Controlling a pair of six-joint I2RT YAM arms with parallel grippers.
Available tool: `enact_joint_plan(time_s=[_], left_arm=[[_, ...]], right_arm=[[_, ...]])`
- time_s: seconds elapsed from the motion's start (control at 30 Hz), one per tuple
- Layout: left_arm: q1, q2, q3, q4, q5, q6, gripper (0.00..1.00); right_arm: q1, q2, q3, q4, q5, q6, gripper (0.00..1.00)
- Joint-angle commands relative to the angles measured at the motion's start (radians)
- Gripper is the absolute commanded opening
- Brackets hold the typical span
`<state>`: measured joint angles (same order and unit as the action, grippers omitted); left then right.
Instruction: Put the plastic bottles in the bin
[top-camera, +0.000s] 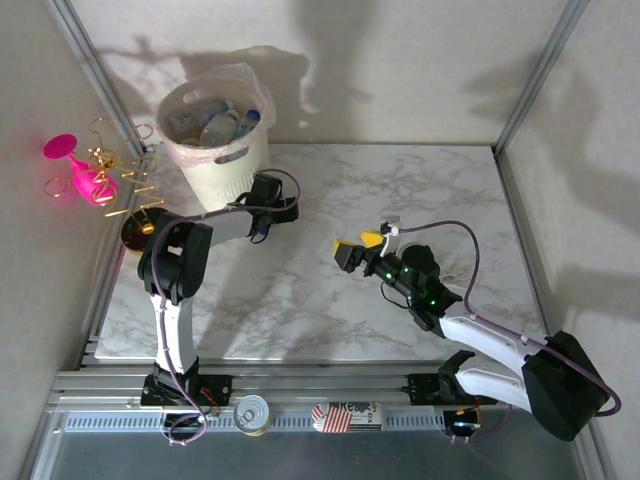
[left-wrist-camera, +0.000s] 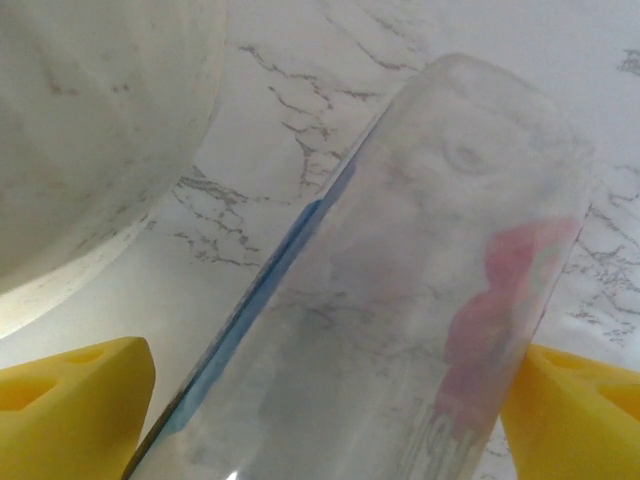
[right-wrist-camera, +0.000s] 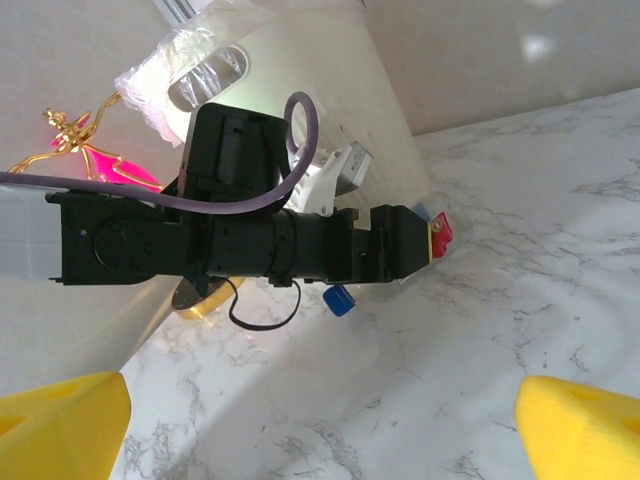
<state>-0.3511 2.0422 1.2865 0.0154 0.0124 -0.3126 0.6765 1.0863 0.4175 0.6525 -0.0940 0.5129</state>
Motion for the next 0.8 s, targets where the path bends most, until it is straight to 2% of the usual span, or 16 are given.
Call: enact_joint_plan(time_s=[0.0, 0.13, 0.37, 0.57, 0.77], left_arm=[[-0.003, 0.015, 0.034, -0.033, 0.014, 0.012, 0.85], [-0.009, 0.011, 0.032, -0.036, 0.001, 0.018, 0.82], [-0.014, 0.007, 0.030, -0.031, 0.002, 0.023, 0.61], [-0.024, -0.021, 0.017, -0.017, 0.004, 0.020, 0.51], [-0.026, -0.098, -0.009, 0.009, 0.036, -0.003, 0.45]], right_arm=[[-0.005, -0.017, -0.014, 0.004, 0.028, -0.013, 0.99], [-0.005, -0.016, -0.013, 0.006, 0.029, -0.013, 0.99], [-0.005, -0.022, -0.016, 0.004, 0.028, -0.013, 0.99], [-0.005, -0.025, -0.019, 0.002, 0.029, -0.011, 0.99], [-0.005, -0.024, -0.021, 0.007, 0.030, -0.010, 0.99]])
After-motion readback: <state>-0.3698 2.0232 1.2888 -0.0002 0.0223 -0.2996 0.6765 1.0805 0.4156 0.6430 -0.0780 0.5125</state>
